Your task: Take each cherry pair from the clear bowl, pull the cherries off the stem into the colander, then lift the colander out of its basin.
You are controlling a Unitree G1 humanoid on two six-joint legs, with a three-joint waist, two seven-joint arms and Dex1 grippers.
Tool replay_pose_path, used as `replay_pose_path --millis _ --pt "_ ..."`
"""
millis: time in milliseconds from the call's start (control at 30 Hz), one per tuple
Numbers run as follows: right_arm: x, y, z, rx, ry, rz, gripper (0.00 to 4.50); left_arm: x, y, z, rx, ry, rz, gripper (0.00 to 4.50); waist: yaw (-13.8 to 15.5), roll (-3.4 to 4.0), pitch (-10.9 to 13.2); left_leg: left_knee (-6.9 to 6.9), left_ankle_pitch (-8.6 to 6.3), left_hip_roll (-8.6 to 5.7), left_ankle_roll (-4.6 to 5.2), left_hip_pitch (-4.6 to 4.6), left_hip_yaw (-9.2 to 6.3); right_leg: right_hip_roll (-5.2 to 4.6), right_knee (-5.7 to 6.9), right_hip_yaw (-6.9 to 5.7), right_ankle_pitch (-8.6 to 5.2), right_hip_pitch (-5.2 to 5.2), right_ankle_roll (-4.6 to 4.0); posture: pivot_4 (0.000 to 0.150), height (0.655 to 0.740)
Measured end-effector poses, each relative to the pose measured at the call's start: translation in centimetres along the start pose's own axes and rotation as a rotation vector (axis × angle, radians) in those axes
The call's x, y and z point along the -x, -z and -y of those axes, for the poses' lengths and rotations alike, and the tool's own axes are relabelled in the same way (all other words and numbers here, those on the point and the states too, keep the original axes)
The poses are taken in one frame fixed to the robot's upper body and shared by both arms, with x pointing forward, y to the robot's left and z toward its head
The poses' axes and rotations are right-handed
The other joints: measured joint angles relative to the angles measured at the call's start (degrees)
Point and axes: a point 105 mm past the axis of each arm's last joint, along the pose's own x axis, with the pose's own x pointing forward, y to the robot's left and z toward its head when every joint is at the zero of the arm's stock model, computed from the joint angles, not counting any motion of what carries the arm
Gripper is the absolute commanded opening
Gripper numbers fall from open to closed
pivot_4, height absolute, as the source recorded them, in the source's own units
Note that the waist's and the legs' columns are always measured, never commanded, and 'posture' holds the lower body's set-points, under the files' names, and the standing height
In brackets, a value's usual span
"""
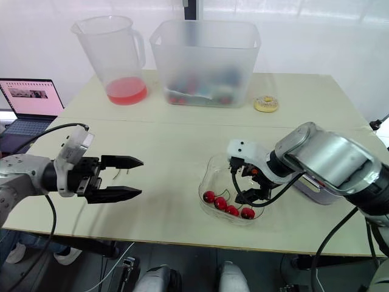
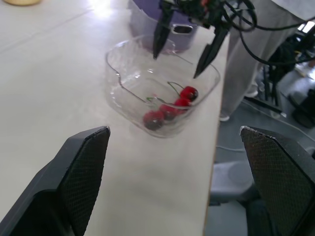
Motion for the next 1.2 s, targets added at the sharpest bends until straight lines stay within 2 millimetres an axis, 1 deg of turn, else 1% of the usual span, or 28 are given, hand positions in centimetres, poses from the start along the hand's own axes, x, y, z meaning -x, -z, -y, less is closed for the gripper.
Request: replay_pose_path --millis 67,133,233,333,400,500,600,800,933,967,1000,1033,1100,1200 --pt "-0.8 0.5 0.3 0.023 0.005 -0.036 4.5 -0.2 -0.1 0.0 -0.008 -0.013 0.003 4.44 -0.1 0.0 0.0 0.0 0.0 -0.02 0.0 0.0 0.0 0.0 0.0 0.0 0.0 0.0 0.0 0.15 0.7078" --pt "-1.2 0.8 0.1 0.045 -0.021 -0.057 4.5 -0.3 -0.1 0.2 -0.013 -0.012 0.004 4.44 -0.1 0.0 0.0 0.0 0.0 -0.01 0.0 0.01 -0.01 0.02 0.01 0.0 0.0 0.0 0.01 0.15 0.7078" --pt "-1.6 1.0 0.0 0.079 -0.036 -0.078 4.5 -0.5 0.0 0.2 -0.008 -0.019 0.004 4.44 -0.1 0.0 0.0 0.01 0.01 -0.01 0.0 0.02 -0.01 0.02 0.03 -0.01 0.0 0.0 0.01 0.15 0.7078" --pt "-1.9 1.5 0.8 0.092 -0.002 -0.106 4.5 -0.4 0.4 0.2 0.007 -0.029 0.0 4.44 -0.2 0.0 0.0 0.02 0.01 -0.01 0.0 0.02 0.0 0.02 0.04 -0.01 0.0 0.0 0.01 0.15 0.7078" --pt "-1.8 1.4 0.9 0.089 0.005 -0.107 4.5 -0.5 0.7 0.3 0.018 -0.029 -0.004 4.44 -0.1 0.0 0.0 0.01 0.0 0.0 -0.01 0.02 -0.01 0.03 0.04 -0.01 0.0 0.0 0.01 0.15 0.7078" --pt "-1.9 0.9 0.0 0.142 -0.027 -0.099 4.5 -0.4 0.9 0.6 0.033 -0.02 -0.003 4.44 -0.1 0.0 0.0 0.01 0.01 0.0 -0.01 0.02 -0.03 0.03 0.04 -0.02 0.0 0.0 0.01 0.15 0.7078" --pt "-2.4 0.3 -0.6 0.212 -0.039 -0.08 4.5 -0.4 0.8 0.5 0.03 -0.022 -0.005 4.44 -0.2 0.0 0.0 0.04 0.01 -0.01 -0.02 0.04 -0.02 0.03 0.05 -0.02 0.0 0.03 0.01 0.15 0.7078" --pt "-3.3 -0.1 -1.2 0.25 -0.071 -0.069 4.5 -0.5 0.2 0.3 0.007 -0.021 0.004 4.44 -0.1 0.0 0.0 0.04 0.01 -0.02 -0.02 0.04 -0.02 0.03 0.05 -0.07 0.0 0.04 0.01 0.15 0.7078" --pt "-4.7 0.3 -2.0 0.221 -0.123 -0.066 4.5 -0.4 0.2 0.1 0.015 -0.021 0.004 4.44 -0.1 -0.02 0.0 0.04 0.01 -0.01 -0.02 0.05 -0.02 0.05 0.07 -0.08 0.0 0.04 0.01 0.15 0.7078" --pt "-5.2 0.5 -2.2 0.203 -0.139 -0.067 3.87 -0.4 0.1 0.1 0.017 -0.021 0.006 4.5 -0.1 -0.02 0.0 0.04 0.01 -0.02 -0.02 0.05 -0.02 0.05 0.07 -0.08 0.0 0.04 0.01 0.15 0.7078" --pt "-5.6 0.7 -2.2 0.187 -0.145 -0.067 3.6 -0.3 0.0 -0.1 0.017 -0.023 0.011 4.5 -0.1 -0.02 0.0 0.04 0.01 -0.02 -0.02 0.05 -0.02 0.05 0.08 -0.08 0.0 0.05 0.01 0.15 0.7078" --pt "-5.8 0.7 -2.0 0.181 -0.134 -0.066 3.04 -0.3 -0.1 -0.2 0.017 -0.028 0.014 4.5 -0.1 -0.01 0.0 0.05 0.02 -0.03 -0.02 0.06 -0.01 0.05 0.08 -0.08 0.0 0.05 0.01 0.15 0.7078" --pt "-5.8 0.8 -1.5 0.184 -0.108 -0.069 2.15 -0.3 -0.1 -0.2 0.014 -0.028 0.013 4.5 -0.1 -0.02 0.0 0.05 0.01 -0.02 -0.02 0.1 -0.02 0.05 0.08 -0.08 0.0 0.09 0.01 0.15 0.7078" --pt "-5.8 0.8 -1.2 0.189 -0.09 -0.069 2.15 -0.2 -0.1 -0.2 0.014 -0.026 0.011 4.5 -0.1 -0.02 0.0 0.05 0.02 -0.03 -0.02 0.1 -0.03 0.05 0.08 -0.09 0.0 0.09 0.02 0.15 0.7078"
